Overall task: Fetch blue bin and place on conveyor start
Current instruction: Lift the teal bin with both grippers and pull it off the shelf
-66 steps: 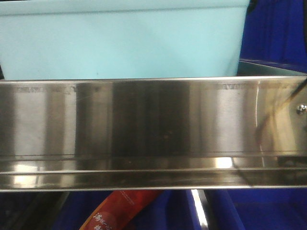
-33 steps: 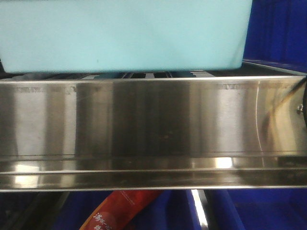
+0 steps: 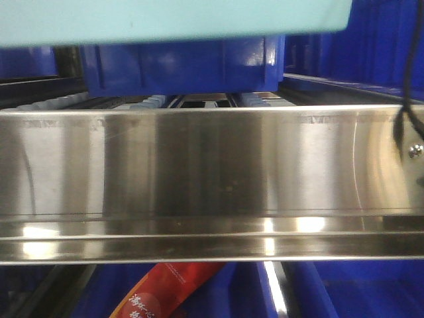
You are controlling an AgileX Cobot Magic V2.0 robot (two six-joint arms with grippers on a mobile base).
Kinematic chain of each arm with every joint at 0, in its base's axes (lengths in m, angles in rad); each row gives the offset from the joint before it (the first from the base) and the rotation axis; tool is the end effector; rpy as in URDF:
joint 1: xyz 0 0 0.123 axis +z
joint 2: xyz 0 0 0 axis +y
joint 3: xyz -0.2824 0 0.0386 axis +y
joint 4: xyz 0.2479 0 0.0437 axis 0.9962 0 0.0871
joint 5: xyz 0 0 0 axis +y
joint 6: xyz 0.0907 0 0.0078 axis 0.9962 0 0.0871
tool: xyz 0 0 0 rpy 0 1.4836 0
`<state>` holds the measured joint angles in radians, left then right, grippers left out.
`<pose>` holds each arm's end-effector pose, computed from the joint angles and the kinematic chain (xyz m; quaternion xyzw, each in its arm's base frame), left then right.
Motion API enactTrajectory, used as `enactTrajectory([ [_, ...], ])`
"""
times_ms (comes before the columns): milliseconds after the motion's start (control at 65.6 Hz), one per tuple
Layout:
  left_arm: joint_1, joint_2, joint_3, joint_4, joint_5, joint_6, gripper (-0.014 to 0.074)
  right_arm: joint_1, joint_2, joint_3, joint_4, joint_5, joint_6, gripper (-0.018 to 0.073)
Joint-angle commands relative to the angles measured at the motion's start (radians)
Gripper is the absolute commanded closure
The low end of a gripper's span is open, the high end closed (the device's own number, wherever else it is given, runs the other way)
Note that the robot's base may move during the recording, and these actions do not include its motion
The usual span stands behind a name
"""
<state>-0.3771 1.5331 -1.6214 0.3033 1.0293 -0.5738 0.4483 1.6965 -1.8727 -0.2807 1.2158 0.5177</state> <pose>0.3155 -0.0999 0.4068 -0.0635 0.9239 -0.0267 0.3764 0.3364 0.1355 0.4138 0.0263 0.9429 0.0162 0.3317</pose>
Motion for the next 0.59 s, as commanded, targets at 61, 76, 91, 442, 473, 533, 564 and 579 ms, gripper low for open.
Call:
enactTrajectory([
  [61,-0.039,-0.078,-0.008,0.018,-0.005,-0.012,0.0707,0.04,-0.041,-0.051,-0.053,0.005,0.005,0.0713],
  [76,-0.039,-0.084,-0.008,0.018,-0.005,-0.012,0.0707,0.045,-0.046,-0.051,-0.055,0.005,0.005,0.0713],
  [91,-0.039,-0.086,-0.008,0.018,-0.005,-0.012,0.0707,0.044,-0.046,-0.051,-0.057,0.005,0.005,0.0713],
  [442,-0.039,-0.119,-0.008,0.02,0.036,-0.012,0.0707,0.096,-0.153,0.024,-0.155,-0.021,0.024,0.0713],
  [473,-0.039,-0.119,-0.008,0.02,0.036,-0.012,0.0707,0.096,-0.16,0.037,-0.155,-0.03,0.024,0.0713],
  [533,-0.039,-0.119,-0.008,0.02,0.038,-0.006,0.0707,0.096,-0.169,0.063,-0.155,-0.046,0.028,0.0713],
  [564,-0.039,-0.119,-0.008,0.02,0.038,-0.004,0.0707,0.096,-0.171,0.075,-0.155,-0.057,0.031,0.0713],
  [579,-0.039,-0.119,-0.008,0.02,0.04,-0.004,0.0707,0.096,-0.174,0.083,-0.155,-0.065,0.031,0.0713],
])
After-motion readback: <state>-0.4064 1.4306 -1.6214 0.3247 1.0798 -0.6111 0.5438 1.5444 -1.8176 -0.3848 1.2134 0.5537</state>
